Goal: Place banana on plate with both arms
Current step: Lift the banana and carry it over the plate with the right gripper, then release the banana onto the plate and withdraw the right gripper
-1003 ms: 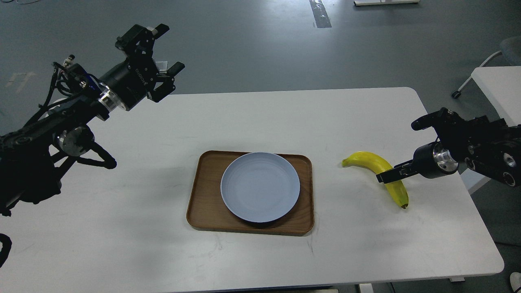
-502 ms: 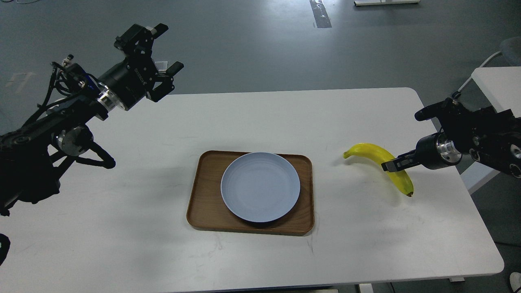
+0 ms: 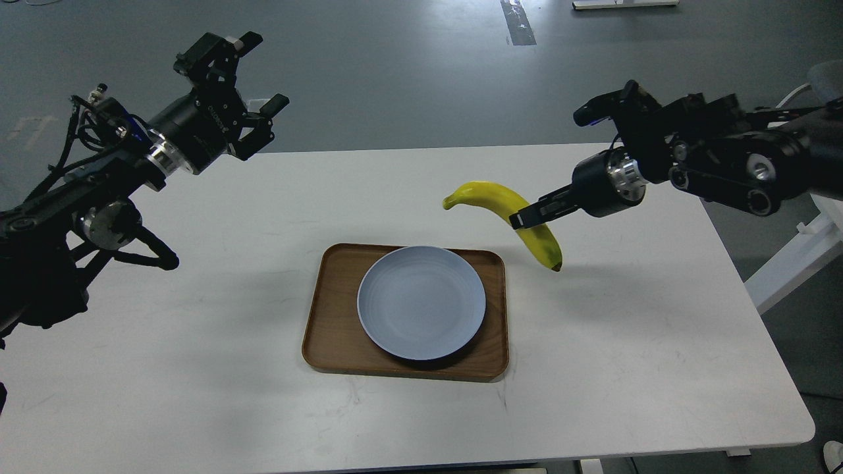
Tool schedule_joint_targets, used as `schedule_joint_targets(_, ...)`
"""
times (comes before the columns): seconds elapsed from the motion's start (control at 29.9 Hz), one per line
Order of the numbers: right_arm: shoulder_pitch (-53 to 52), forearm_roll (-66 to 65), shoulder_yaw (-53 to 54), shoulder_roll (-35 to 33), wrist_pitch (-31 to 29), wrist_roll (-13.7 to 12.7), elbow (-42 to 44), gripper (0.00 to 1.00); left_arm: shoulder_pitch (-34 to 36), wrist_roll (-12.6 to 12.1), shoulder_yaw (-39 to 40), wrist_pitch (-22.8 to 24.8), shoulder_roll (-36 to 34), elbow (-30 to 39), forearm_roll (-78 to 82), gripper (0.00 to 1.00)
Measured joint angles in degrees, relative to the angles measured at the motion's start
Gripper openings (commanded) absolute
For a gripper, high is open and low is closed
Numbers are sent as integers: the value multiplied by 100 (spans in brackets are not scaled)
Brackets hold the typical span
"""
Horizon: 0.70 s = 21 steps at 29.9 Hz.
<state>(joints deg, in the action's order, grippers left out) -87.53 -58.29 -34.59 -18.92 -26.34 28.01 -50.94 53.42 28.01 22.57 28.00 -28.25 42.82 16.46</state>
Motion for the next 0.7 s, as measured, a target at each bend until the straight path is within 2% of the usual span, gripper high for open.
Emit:
schedule_joint_targets(0.3,300,424,-199,1169,-8,0,420,7,8,0,3,0,-77,62,-10,100)
schedule_joint_targets(0.47,539,431,-215,1527,-3,0,626,14,8,0,3,0,-136,70,-19,100)
schedule_joint_targets(0.53,620,432,-215,1605,-3,0,704,33,8,0,3,0,-141,70,-19,100)
schedule_joint_targets(0.7,757,432,-215,1675,12,0,805,54,3,0,3,0,-153,70,-29,100)
